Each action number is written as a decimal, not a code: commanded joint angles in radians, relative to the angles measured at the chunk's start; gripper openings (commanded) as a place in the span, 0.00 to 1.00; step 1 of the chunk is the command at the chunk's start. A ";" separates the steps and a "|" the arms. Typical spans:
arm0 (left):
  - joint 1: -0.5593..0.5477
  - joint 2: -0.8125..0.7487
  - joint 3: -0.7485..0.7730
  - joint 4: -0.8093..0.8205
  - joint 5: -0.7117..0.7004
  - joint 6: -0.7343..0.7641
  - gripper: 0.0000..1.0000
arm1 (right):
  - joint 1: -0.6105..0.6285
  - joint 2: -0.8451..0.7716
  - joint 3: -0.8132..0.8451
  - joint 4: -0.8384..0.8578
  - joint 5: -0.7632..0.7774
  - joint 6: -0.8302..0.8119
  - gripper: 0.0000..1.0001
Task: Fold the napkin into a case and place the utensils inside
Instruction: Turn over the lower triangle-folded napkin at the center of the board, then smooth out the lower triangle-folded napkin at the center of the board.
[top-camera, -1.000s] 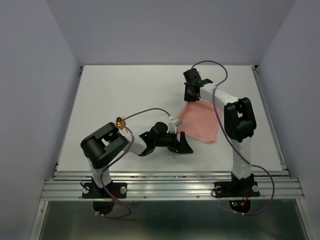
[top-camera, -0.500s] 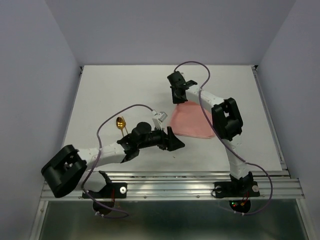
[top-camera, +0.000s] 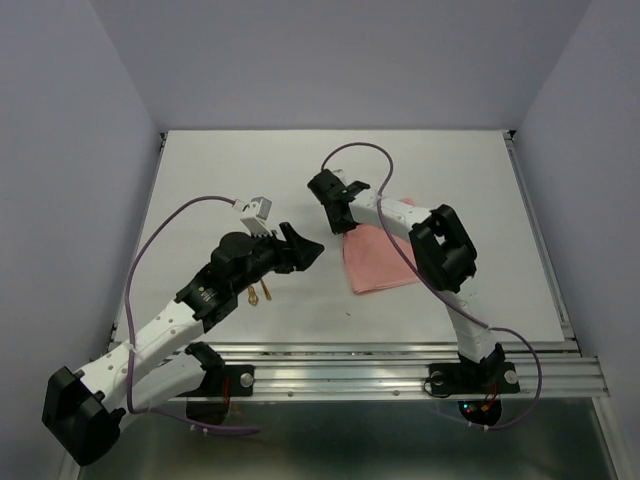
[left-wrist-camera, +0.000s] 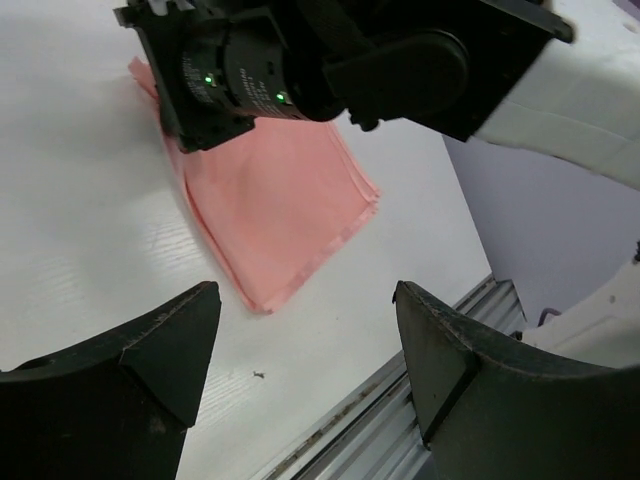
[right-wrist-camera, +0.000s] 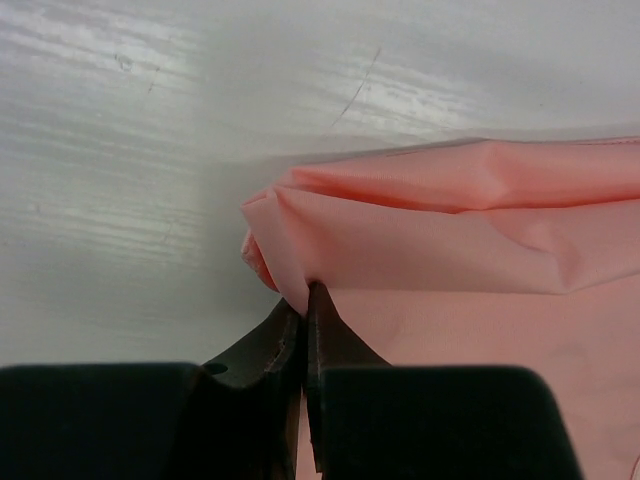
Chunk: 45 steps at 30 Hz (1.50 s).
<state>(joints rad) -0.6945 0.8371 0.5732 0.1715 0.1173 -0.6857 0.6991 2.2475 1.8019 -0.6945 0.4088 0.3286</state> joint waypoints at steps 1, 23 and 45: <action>0.030 -0.029 0.039 -0.073 -0.048 0.018 0.81 | 0.042 -0.068 -0.030 -0.046 0.012 0.029 0.03; 0.070 0.187 0.118 0.002 0.025 0.018 0.80 | -0.208 -0.511 -0.373 0.311 -0.244 0.174 0.66; 0.116 1.019 0.616 0.042 0.080 0.077 0.44 | -0.477 -0.281 -0.359 0.342 -0.395 0.116 0.18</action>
<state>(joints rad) -0.6083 1.8275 1.1358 0.1871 0.1757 -0.6495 0.2218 1.9141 1.3590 -0.3882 0.0471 0.4667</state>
